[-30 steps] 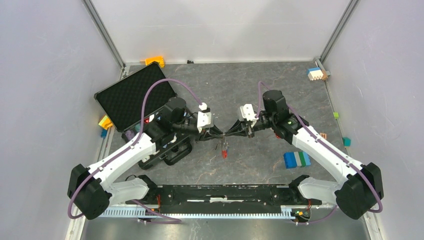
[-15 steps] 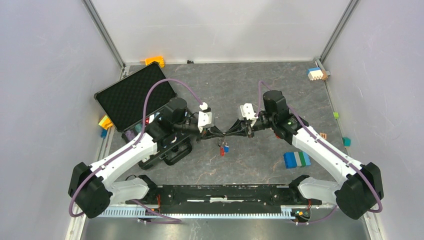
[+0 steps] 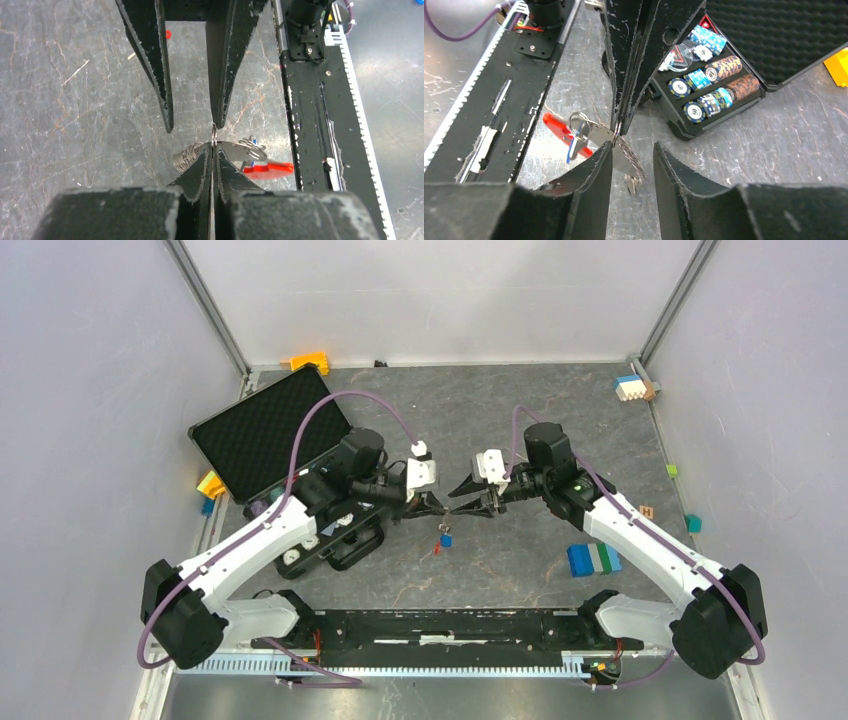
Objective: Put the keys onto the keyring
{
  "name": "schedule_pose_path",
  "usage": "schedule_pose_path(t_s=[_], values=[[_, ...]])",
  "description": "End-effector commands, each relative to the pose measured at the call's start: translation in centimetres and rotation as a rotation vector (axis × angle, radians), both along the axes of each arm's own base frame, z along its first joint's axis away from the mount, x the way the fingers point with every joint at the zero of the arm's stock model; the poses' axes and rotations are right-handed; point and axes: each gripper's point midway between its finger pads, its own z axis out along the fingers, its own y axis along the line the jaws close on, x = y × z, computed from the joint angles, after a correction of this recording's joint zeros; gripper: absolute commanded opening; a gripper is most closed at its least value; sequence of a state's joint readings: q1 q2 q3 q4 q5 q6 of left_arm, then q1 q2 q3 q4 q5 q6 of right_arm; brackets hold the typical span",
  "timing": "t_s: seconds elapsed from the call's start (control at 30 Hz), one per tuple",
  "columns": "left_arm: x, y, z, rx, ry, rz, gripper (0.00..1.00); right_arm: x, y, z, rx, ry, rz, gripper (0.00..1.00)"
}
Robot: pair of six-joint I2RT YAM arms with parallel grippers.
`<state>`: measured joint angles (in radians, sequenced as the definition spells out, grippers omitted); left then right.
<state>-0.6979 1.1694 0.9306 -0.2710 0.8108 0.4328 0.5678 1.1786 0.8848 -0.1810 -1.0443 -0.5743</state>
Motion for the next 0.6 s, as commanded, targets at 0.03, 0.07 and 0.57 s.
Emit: schedule_pose_path(t_s=[0.03,0.07,0.57], values=[[0.2,0.4,0.6,0.117,-0.043,-0.009,0.02,0.8,-0.2,0.7,-0.011,-0.079,-0.038,0.45],[0.3,0.4,0.6,0.129,-0.055,0.001,0.02,0.7,-0.2,0.7,-0.012,-0.077,-0.032,0.45],[2.0,0.6,0.8,0.306,-0.186,0.116,0.02,-0.9,1.1,1.2,0.019,0.0,0.052,0.32]])
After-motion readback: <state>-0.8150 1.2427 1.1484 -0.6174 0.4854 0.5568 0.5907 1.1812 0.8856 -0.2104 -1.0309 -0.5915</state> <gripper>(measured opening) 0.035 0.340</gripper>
